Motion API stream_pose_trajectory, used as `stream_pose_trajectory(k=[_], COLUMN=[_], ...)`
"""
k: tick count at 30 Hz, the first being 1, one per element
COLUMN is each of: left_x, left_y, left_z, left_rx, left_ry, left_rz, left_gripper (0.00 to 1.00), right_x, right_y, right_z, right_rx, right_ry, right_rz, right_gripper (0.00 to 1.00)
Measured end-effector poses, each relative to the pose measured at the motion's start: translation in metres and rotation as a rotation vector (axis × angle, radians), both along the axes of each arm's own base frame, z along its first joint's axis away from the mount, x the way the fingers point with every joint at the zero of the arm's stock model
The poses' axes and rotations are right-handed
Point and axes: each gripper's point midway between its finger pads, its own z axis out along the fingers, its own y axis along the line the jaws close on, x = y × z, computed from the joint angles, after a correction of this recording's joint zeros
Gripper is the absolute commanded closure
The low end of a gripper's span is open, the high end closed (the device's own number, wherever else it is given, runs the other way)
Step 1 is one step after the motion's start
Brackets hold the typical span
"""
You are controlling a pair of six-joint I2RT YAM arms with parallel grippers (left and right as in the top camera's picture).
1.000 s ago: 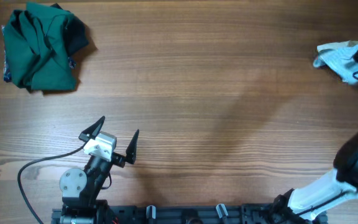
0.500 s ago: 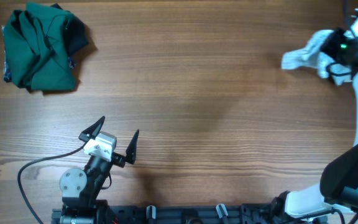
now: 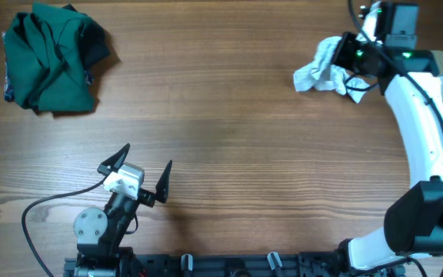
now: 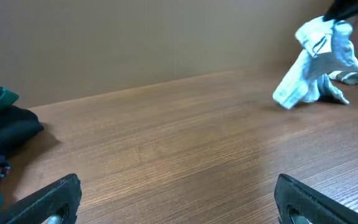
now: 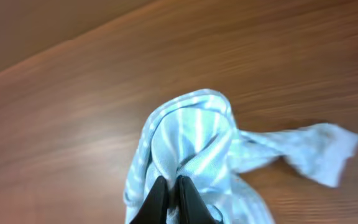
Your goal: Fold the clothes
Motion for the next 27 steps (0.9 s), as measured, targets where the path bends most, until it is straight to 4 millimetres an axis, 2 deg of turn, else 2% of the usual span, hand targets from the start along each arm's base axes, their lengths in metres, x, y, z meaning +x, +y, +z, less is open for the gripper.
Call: stream_pose_trajectory(k=[6,9,10,12,14,17,22,23,27], left_x=[0.000,0.000,0.000,0.000,0.000,0.000,0.000,0.000,0.000], left_y=[0.000,0.000,0.000,0.000,0.000,0.000,0.000,0.000,0.000], left_z=[0.000,0.000,0.000,0.000,0.000,0.000,0.000,0.000,0.000], left_rx=[0.000,0.000,0.000,0.000,0.000,0.000,0.000,0.000,0.000], left_ry=[0.000,0.000,0.000,0.000,0.000,0.000,0.000,0.000,0.000], left_rz=[0.000,0.000,0.000,0.000,0.000,0.000,0.000,0.000,0.000], left_gripper=[0.00,0.00,0.00,0.00,0.00,0.00,0.00,0.00,0.00], right_x=[-0.010,-0.015,-0.018,-0.024,-0.030,-0.032,-0.032,-0.031,-0.027], right_y=[0.080,0.115,0.130,0.149,0.168,0.174,0.173,0.170,0.144], right_z=[0.005,0.009,0.011,0.013,0.014,0.015,0.015,0.014,0.004], right_rx=[0.099,0.129,0.140,0.153,0.164,0.179,0.183,0.169,0.089], right_ry=[0.000,-0.010,-0.013,-0.016,-0.016,-0.012,-0.009,-0.009,0.017], right_rz=[0.173,0.238,0.263,0.301,0.337,0.336,0.323,0.310,0.220], right_gripper=[0.96,0.75,0.61,0.53,0.41,0.36,0.30,0.27,0.26])
